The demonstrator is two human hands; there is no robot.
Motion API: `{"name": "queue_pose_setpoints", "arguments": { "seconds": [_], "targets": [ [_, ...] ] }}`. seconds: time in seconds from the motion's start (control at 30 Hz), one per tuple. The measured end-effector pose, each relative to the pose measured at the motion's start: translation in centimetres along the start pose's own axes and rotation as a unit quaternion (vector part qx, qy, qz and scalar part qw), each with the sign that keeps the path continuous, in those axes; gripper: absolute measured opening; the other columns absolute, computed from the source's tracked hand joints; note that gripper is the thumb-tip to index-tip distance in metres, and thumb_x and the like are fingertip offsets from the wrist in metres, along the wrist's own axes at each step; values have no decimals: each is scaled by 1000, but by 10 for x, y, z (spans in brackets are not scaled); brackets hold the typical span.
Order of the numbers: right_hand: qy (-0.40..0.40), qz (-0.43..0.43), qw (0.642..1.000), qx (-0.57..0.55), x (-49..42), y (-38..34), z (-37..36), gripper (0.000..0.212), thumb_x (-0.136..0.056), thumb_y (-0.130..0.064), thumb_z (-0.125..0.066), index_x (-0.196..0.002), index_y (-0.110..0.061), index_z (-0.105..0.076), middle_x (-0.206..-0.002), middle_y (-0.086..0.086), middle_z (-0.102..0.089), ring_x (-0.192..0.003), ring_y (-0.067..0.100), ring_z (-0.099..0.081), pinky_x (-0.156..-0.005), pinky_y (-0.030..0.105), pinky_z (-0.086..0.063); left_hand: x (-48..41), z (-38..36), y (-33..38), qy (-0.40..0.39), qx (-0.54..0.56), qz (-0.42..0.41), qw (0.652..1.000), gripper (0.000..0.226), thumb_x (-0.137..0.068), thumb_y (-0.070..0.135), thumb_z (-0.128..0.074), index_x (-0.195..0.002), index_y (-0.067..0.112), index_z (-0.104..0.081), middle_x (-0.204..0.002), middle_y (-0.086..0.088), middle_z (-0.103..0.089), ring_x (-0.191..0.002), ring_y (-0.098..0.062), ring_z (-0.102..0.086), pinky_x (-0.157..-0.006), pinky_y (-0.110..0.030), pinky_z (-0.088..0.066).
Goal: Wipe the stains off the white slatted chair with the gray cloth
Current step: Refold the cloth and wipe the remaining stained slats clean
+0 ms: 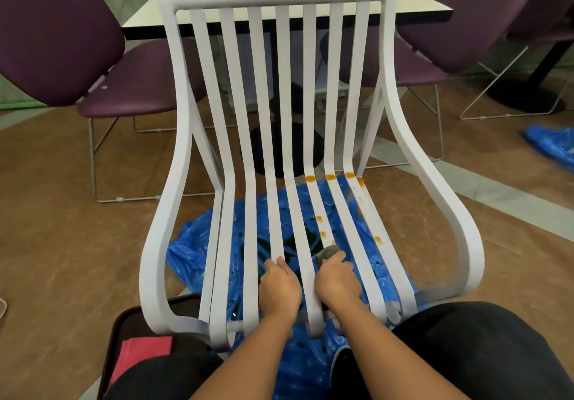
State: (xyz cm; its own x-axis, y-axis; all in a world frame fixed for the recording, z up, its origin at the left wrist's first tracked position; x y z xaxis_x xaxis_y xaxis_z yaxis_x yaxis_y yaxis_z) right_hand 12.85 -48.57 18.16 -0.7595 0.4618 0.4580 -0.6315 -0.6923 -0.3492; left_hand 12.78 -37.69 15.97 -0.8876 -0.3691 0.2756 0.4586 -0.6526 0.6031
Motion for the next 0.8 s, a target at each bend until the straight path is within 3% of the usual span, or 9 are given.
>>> {"name": "queue_pose_setpoints", "arguments": {
  "seconds": [0.2, 0.37, 0.5, 0.6, 0.7, 0.8],
  "targets": [
    [-14, 16, 1000, 11, -29, -20, 4, 43, -105, -31, -38, -139, -7, -28, -136, 18, -48, -116, 34, -55, -80, 42, -44, -1, 0, -1, 13, 1, -2, 1000, 40, -109, 37, -21, -106, 10, -50, -68, 2, -55, -56, -11, -51, -43, -26, -31],
    [-48, 10, 999, 5, -53, -35, 10, 54, -102, -30, -45, -145, -6, -22, -138, 20, -49, -121, 36, -54, -86, 44, -46, -2, 0, -1, 4, 8, -4, 1000, 38, -108, 39, -21, -105, 13, -49, -71, 0, -59, -59, -14, -57, -44, -28, -37],
    [-63, 6, 998, 6, -61, -39, 13, 64, -96, -19, -56, -146, -5, -18, -134, 19, -53, -118, 35, -57, -76, 39, -43, -3, 1, -2, -12, 37, -7, 999, 36, -107, 43, -28, -108, 13, -49, -73, 1, -60, -61, -13, -58, -46, -25, -39],
    [-58, 18, 998, -10, -62, -37, 13, 56, -101, -26, -48, -144, -5, -19, -132, 19, -55, -116, 34, -58, -75, 38, -42, -6, 1, -3, -37, 78, -9, 996, 40, -101, 52, -45, -115, 14, -48, -78, 8, -58, -65, -6, -56, -48, -21, -39],
    [-52, 40, 996, -65, -63, -29, 11, 49, -106, -35, -34, -144, -6, -23, -128, 19, -58, -112, 35, -59, -81, 41, -46, -7, 1, -3, -39, 102, -8, 994, 37, -102, 42, -49, -127, 14, -46, -81, 11, -57, -66, -6, -55, -53, -21, -40],
    [-65, 51, 990, -112, -59, -18, 11, 49, -107, -39, -32, -143, -7, -27, -123, 20, -60, -110, 37, -59, -84, 42, -47, -8, 2, -3, -45, 114, -4, 992, 34, -104, 37, -49, -129, 14, -45, -86, 9, -56, -66, -3, -51, -51, -17, -38]
  ]
}}
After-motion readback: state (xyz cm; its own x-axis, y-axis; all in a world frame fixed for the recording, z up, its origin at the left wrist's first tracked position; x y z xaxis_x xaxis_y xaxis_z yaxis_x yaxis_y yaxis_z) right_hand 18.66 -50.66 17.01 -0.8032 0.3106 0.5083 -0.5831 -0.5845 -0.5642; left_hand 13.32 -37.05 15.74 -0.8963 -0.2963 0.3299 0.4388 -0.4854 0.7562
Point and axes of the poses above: each hand's wrist, its own x-axis away from the middle knuckle, its own z-axis out of the back of the hand, y = z × x, the point moved 1 cm from there along -x, towards the middle knuckle
